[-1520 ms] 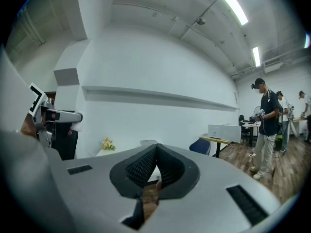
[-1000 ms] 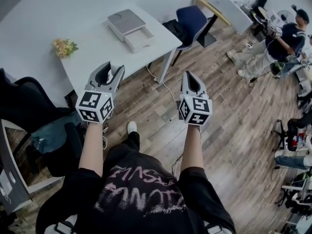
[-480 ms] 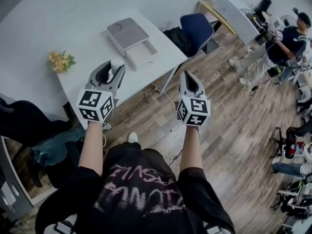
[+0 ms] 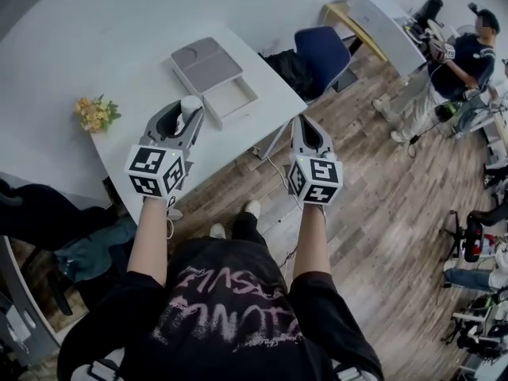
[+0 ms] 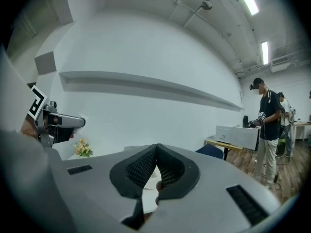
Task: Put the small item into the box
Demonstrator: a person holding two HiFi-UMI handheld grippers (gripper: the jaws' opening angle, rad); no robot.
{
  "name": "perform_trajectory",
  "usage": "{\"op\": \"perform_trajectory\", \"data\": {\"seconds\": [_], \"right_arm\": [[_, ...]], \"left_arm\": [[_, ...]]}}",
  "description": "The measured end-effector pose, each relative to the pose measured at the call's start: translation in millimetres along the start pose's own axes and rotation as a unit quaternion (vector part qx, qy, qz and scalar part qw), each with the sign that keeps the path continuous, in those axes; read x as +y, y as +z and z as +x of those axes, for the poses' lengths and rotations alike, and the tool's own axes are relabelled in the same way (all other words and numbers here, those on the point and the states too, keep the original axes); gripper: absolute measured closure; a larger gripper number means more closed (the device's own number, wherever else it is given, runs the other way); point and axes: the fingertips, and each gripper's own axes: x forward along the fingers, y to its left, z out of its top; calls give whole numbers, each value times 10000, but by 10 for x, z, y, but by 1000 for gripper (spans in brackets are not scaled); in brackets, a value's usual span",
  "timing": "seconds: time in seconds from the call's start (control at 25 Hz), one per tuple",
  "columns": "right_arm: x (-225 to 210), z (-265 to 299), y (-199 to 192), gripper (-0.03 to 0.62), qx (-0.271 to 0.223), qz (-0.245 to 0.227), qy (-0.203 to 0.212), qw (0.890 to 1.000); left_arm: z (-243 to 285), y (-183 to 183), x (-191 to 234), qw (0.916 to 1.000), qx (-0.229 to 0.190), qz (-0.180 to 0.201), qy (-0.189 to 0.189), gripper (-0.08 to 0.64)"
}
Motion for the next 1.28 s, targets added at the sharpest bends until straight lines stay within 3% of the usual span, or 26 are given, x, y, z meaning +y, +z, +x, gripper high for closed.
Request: {"op": "perform_trajectory", "data": {"seconds": [0.32, 0.88, 1.28], "right_arm": [[-80, 604, 22, 589, -4, -5, 327, 9995], [-690, 1778, 69, 588, 79, -157, 1151, 9932], [-767, 2201, 34, 588, 91, -62, 1679, 9857]], "left_arm": [[389, 17, 264, 9997, 63, 18, 223, 394], [1455, -24, 482, 9951, 184, -120, 960, 394], [1696, -24, 542, 9894, 261, -61, 1424, 394]]}}
